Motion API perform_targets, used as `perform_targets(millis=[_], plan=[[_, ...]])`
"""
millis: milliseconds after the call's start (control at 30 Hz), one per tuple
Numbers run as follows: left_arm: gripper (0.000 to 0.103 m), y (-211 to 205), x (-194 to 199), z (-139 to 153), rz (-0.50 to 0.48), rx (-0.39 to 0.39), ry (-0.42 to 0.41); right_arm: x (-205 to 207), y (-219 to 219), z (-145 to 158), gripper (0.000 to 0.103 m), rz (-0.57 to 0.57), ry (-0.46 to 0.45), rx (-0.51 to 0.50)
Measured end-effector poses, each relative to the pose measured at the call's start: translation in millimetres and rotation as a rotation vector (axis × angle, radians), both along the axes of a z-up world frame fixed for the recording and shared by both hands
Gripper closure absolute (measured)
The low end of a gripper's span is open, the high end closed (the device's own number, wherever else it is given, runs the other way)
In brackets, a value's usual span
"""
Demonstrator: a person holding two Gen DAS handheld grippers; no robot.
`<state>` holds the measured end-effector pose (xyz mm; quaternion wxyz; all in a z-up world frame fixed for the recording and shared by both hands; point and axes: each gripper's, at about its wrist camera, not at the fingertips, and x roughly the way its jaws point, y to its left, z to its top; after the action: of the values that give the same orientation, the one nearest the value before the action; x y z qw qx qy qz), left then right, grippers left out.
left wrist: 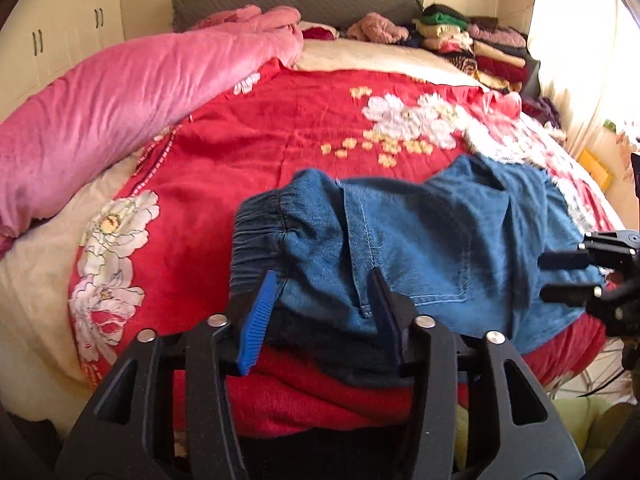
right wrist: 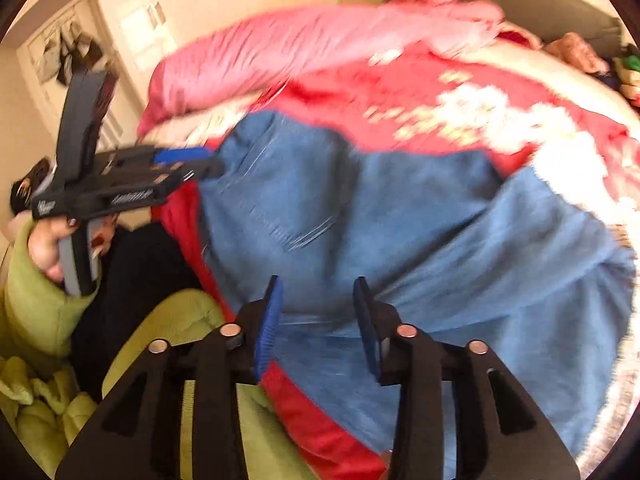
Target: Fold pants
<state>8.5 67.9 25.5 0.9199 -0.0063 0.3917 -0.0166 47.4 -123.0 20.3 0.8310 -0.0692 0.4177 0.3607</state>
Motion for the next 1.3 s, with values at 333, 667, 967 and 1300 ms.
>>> perform_targets(millis=[333,667,967,1300], plan=[[0.045,-62.1,-1.1,35.5,-0.194,-0.092,-0.050,59.1,-72.1,30.9,0.041,-0.282,-0.058,0.012],[0.045,-141.3,63.0,-22.1,-0.386,-0.197,0.178,165.7,-72.5,17.0,0.040,-0.390,0.033,-0.054],[0.094,-162.9,83.0,-45.8,-0.401,-0.218,0.210,233.5,-39.5,-21.9,0.040,-0.442,0.108,-0.149],[0.098,-166.9,72.8,-49.2,-0.439,-0.199,0.193,224.3,-84.8,-13.3,0.093,-0.492,0.081,-0.036]])
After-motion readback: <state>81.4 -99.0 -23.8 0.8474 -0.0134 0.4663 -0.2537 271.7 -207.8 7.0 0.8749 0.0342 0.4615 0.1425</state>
